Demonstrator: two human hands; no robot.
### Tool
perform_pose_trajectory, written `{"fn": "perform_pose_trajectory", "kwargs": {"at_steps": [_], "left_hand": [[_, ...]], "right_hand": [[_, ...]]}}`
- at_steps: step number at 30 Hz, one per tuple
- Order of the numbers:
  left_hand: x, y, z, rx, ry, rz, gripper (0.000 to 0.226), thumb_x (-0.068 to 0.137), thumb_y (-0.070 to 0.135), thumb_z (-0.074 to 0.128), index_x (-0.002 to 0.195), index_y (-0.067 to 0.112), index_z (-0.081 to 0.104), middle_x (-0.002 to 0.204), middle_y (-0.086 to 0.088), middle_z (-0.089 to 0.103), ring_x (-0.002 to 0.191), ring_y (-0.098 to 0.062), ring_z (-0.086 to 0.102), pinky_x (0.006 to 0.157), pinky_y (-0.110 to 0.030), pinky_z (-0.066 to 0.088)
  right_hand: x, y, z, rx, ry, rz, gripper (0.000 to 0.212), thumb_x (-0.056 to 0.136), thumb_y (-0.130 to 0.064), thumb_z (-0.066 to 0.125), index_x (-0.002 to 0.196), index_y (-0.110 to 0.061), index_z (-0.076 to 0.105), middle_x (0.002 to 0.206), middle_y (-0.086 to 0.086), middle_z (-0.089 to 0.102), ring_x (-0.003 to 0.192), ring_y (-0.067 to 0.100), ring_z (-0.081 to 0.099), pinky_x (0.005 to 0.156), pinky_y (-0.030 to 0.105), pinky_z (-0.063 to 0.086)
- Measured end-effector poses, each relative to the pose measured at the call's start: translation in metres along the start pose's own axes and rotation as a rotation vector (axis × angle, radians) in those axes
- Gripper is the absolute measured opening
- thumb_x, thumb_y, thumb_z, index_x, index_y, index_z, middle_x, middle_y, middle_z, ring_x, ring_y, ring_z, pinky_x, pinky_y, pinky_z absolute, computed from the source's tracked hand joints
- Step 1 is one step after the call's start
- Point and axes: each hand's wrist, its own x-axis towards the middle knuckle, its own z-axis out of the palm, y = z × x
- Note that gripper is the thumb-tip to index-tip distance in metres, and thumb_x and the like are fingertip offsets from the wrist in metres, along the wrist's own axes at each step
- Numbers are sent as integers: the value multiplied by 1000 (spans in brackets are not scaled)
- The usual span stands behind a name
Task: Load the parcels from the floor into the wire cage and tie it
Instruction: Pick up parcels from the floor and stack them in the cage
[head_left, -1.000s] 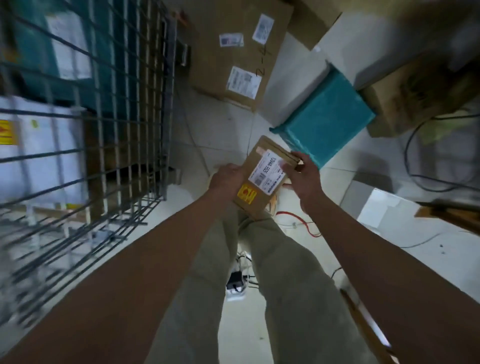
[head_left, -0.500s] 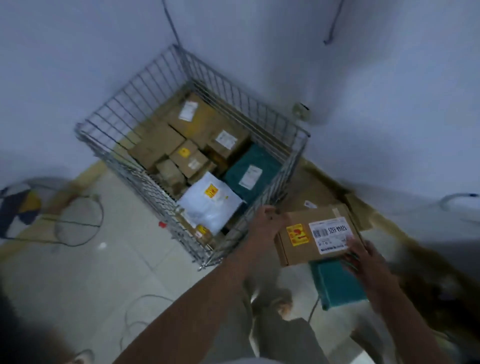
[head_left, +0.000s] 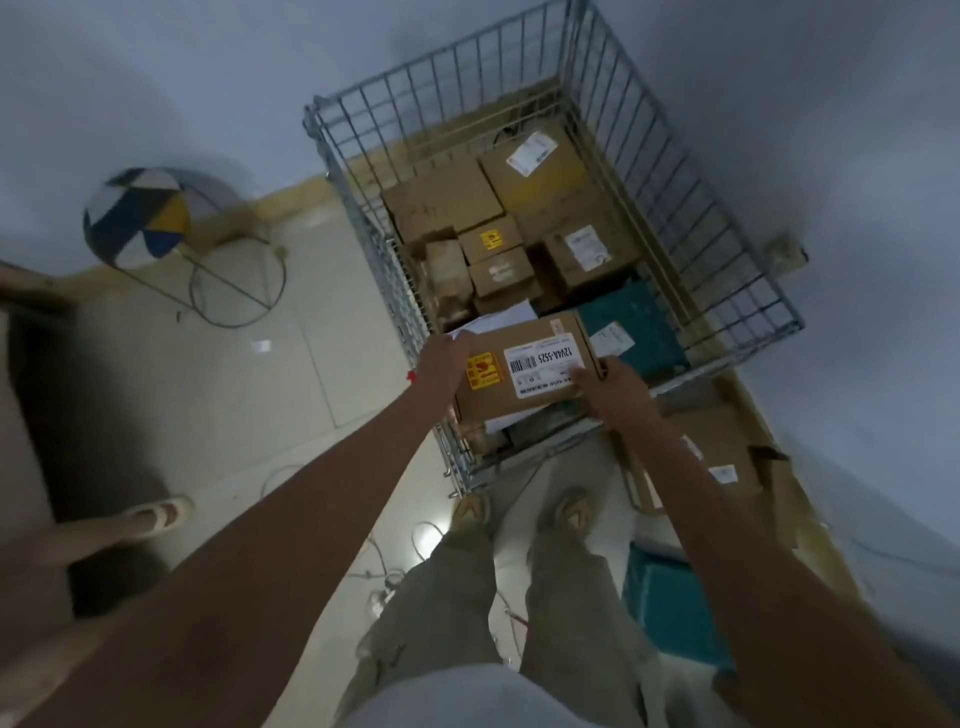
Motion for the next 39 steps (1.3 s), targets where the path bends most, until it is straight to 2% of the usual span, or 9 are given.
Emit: {"fn": "perform_pose_trajectory", "kwargs": {"at_steps": [2,6,13,17,21,26,30,35,39], "left_hand": [[53,-24,2,26,85,-35,90,63,71,63,126,6,59,123,-14,67,111,-36,67,94,-53,55],[65,-12,22,14,117,-24,99,75,60,57,155,11,26,150,-15,43,130,-36,52,103,-54,50],[84,-7,47,167,144,-93,99,83,63,58,161,16,20,165,-12,22,149,-35,28,116,-55,34],[78,9,58,265,15,-42,113,65,72,55,159,15,31,161,-13,33,145,-34,37,117,-51,36],[63,50,97,678,-184,239,91,86,70,46,155,11,35,160,-19,34,149,-40,29,120,-52,28],[12,106,192,1191,-327,862,81,102,63,33,164,16,10,171,-11,8,158,-31,7,127,-52,11],[-71,92,278,1436,-629,1540,72,103,49,38,161,9,22,170,-14,18,157,-32,15,127,-49,12],[-114,-3,352,1619,-780,1172,90,83,67,28,159,18,28,169,-9,20,156,-30,14,125,-50,19],[-103,-71,359,1900,-955,1136,88,88,72,39,157,18,29,166,-10,25,153,-32,22,121,-51,30]], "right_hand": [[44,-1,12,-45,-43,18,41,96,-50,60,110,-12,60,106,12,67,98,31,67,91,51,56],[112,15,32,-126,-28,76,53,96,-48,58,124,-3,60,120,19,64,109,36,63,96,50,53],[141,24,44,-285,-61,60,49,104,-37,50,132,4,51,131,23,58,119,37,56,94,37,46],[122,23,23,-522,-27,0,46,105,-31,35,115,8,58,120,28,60,112,40,57,88,38,45],[97,9,-11,-840,50,-225,56,104,-35,34,145,2,43,157,22,34,146,36,31,118,46,30],[51,24,-78,-538,549,-242,51,98,-22,46,144,-1,48,152,19,44,145,35,36,118,50,32],[-19,114,-122,-358,907,-2,45,91,-16,52,133,-4,55,136,16,57,130,35,48,107,49,45],[-107,266,-117,-206,664,537,44,97,-30,46,133,-5,52,139,16,49,128,35,45,100,48,44],[-148,362,-92,-37,521,708,53,98,-38,46,139,-4,47,141,19,46,131,36,42,105,50,43]]}}
